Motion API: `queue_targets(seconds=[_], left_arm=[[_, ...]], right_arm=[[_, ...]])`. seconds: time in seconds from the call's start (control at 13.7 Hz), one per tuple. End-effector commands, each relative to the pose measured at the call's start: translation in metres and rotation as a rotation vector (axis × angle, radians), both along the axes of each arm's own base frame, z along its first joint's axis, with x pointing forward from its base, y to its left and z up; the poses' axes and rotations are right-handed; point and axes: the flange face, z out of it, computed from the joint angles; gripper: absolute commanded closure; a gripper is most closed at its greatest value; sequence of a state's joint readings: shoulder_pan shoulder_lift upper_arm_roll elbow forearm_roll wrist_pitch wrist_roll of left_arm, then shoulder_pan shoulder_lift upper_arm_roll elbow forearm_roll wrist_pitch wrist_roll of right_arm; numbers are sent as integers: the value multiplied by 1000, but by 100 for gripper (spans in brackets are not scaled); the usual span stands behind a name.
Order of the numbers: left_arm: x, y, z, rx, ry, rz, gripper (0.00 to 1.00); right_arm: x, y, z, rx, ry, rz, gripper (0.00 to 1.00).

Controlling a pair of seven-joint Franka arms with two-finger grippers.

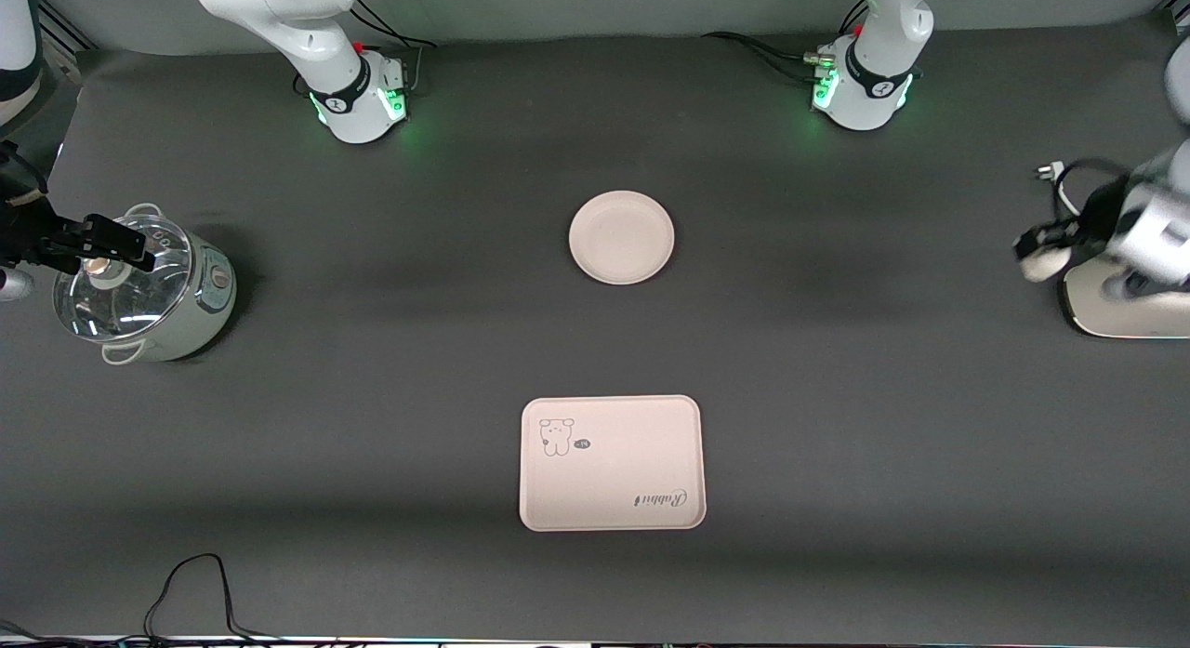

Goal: Place bun in plate and plate on tray
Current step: 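Lift the bun with the left gripper and carry it over the plate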

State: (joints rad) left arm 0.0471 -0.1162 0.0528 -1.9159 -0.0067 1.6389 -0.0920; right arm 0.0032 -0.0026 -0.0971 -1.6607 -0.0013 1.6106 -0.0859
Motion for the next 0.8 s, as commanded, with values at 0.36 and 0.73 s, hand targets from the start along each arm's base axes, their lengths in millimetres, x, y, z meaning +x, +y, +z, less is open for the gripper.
queue_targets(seconds=[0.36, 0.73], left_arm=[[-28, -154, 32, 17, 22, 49, 60], [-63, -369, -26, 15, -22, 130, 59]], right_arm=[[-5, -1, 5, -8, -2, 3, 0], [-5, -1, 5, -8, -2, 3, 0]])
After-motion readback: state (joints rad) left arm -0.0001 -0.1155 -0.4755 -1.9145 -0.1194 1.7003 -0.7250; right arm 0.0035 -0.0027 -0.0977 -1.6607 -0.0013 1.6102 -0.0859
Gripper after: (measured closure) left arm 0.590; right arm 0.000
